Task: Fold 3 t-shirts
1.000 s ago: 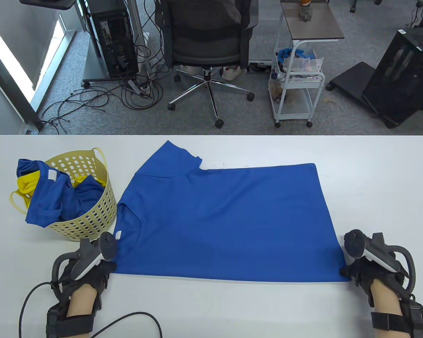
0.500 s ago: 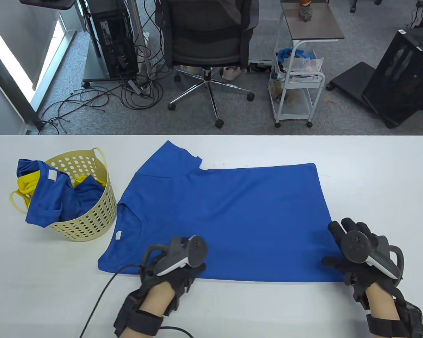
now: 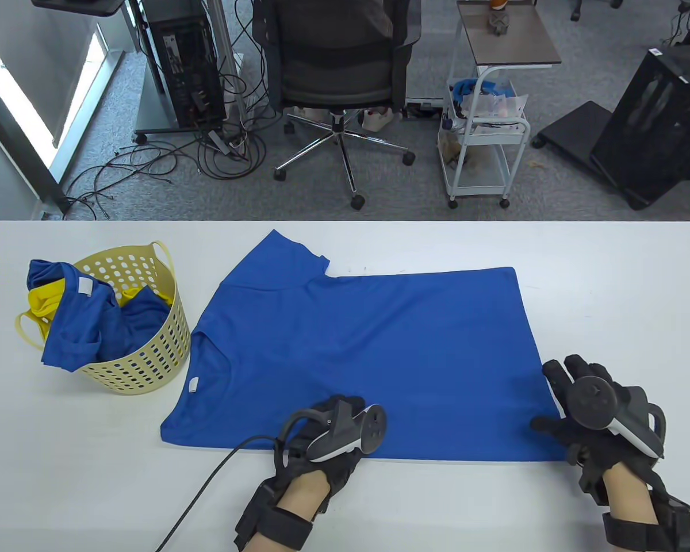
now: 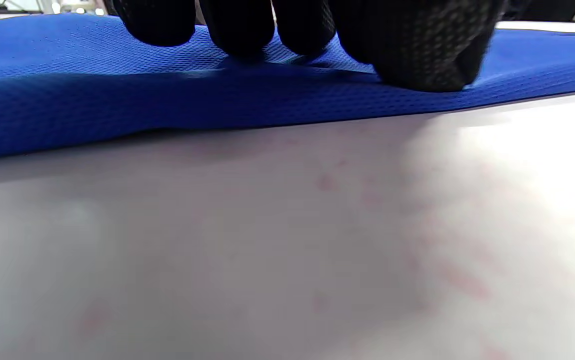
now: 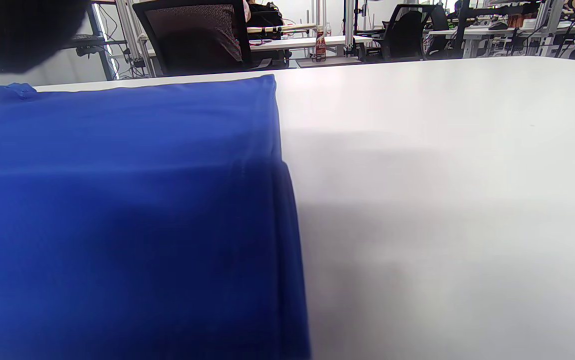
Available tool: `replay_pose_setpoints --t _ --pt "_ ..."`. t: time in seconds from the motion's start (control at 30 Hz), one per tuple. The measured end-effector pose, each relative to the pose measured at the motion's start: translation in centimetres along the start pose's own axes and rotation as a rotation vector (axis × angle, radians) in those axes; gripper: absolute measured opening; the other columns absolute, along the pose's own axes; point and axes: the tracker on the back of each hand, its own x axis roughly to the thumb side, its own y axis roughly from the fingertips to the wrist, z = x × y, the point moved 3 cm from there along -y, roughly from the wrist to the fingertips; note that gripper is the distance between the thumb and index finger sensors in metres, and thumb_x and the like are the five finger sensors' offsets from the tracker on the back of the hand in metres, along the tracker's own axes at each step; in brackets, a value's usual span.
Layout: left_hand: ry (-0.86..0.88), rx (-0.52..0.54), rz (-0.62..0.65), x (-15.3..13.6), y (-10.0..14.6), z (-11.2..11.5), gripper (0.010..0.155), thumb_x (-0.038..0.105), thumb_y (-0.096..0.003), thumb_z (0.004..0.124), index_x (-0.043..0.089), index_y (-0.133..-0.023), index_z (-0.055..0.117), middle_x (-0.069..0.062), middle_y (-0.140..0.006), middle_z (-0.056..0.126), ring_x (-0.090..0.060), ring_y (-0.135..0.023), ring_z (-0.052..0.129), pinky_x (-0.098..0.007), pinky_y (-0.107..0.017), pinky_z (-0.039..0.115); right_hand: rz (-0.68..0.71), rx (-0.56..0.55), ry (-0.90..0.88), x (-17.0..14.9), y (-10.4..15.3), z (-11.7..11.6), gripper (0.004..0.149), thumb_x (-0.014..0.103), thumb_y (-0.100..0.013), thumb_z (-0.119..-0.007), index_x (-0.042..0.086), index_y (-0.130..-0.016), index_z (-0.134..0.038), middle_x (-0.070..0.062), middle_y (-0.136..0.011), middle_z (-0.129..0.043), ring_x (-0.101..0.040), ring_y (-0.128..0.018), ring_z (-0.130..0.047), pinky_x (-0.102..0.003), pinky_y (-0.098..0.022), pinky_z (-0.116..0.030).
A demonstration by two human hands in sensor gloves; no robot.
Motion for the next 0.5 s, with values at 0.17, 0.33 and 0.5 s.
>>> replay_pose_setpoints --t 0.17,0.33,0.5 --pt "-0.014 0.024 0.003 -0.16 0.45 -0.27 0.045 0.049 -0.0397 0.076 0.038 -0.083 0.074 0.004 -0.104 0.062 -0.025 -0.098 0.063 -0.05 -0.073 0.063 -0.002 0.008 0.008 0.08 -0.06 -0.36 0.089 0.056 -0.031 -0.081 0.034 -0.102 -0.032 -0.011 -0.114 -0.021 -0.052 -0.105 -0.029 -0.072 -0.073 -0.033" --pt "0.031 -0.08 0.015 -0.37 0.54 -0.02 0.061 0.056 -0.0357 0.081 0.035 -0.091 0.067 0.002 -0.107 0.054 -0.028 -0.101 0.055 -0.053 -0.075 0.058 -0.005 0.016 0.009 0.12 -0.19 -0.5 0.089 0.056 -0.031 -0.081 0.034 -0.102 -0.032 -0.011 -0.114 -0.02 -0.052 -0.105 -0.027 -0.072 -0.073 -0.032" --pt "-0.013 0.01 0.006 -0.03 0.44 -0.27 0.051 0.052 -0.0355 0.083 0.037 -0.084 0.074 0.004 -0.102 0.063 -0.026 -0.097 0.063 -0.051 -0.073 0.062 -0.01 0.029 0.012 0.07 -0.2 -0.59 0.089 0.056 -0.031 -0.081 0.034 -0.102 -0.032 -0.011 -0.114 -0.019 -0.053 -0.105 -0.025 -0.072 -0.073 -0.032"
